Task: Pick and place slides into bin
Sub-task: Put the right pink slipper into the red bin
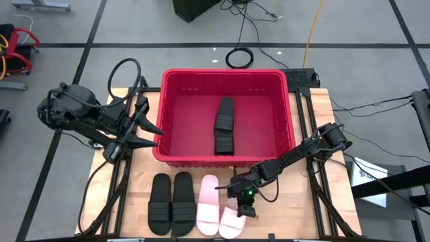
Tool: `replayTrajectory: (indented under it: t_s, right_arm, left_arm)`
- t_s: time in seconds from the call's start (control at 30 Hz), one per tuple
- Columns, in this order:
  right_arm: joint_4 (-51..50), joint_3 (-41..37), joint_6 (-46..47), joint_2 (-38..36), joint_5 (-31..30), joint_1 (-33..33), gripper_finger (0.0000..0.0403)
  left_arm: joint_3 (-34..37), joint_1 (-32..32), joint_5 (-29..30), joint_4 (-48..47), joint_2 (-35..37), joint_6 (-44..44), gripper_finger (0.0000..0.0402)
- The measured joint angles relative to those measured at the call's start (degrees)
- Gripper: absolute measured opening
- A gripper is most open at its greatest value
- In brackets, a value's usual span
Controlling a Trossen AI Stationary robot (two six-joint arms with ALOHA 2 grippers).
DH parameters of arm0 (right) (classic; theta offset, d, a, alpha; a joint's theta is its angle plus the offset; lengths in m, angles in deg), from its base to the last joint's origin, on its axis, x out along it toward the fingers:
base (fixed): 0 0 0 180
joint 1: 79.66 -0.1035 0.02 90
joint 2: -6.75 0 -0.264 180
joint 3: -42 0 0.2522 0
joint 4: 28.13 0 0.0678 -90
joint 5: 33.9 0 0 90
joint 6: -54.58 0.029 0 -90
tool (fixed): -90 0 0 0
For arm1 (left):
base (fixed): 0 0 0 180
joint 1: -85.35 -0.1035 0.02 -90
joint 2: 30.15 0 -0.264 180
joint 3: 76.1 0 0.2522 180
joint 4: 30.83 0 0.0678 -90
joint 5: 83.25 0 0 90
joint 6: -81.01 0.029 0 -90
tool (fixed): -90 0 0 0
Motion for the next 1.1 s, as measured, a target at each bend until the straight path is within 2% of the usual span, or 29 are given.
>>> replayTrajectory:
  t_s: [0.33,0.53,0.7,0.83,0.97,1.1]
  right_arm:
    - [1.41,-0.07,3.82,-0.38,11.52,1.92,0.0007]
    - [16.48,-0.07,11.8,-2.34,17.47,3.45,0.0009]
    - [36.45,-0.07,21.7,-5.1,16.67,4.9,0.0008]
    - [47.09,-0.04,28.97,-7.4,13.95,5.91,0.0007]
    - [52.53,0.58,30.18,-10.56,10.13,6.72,0.0007]
    - [52.81,1.95,26.32,-13.43,5.48,8.29,0.0007]
  left_arm:
    - [0.0,0.0,0.03,-2.0,0.0,-0.04,0.0152]
    - [0.0,0.01,0.03,-2.4,-0.02,-0.06,0.0152]
    - [0.0,0.0,0.03,-2.06,-0.02,-0.08,0.0152]
    - [0.0,0.0,0.03,-1.96,-0.01,0.27,0.0152]
    - [0.0,0.0,0.03,-1.41,0.0,0.71,0.0152]
    - [0.0,0.0,0.03,-1.41,0.0,0.99,0.0152]
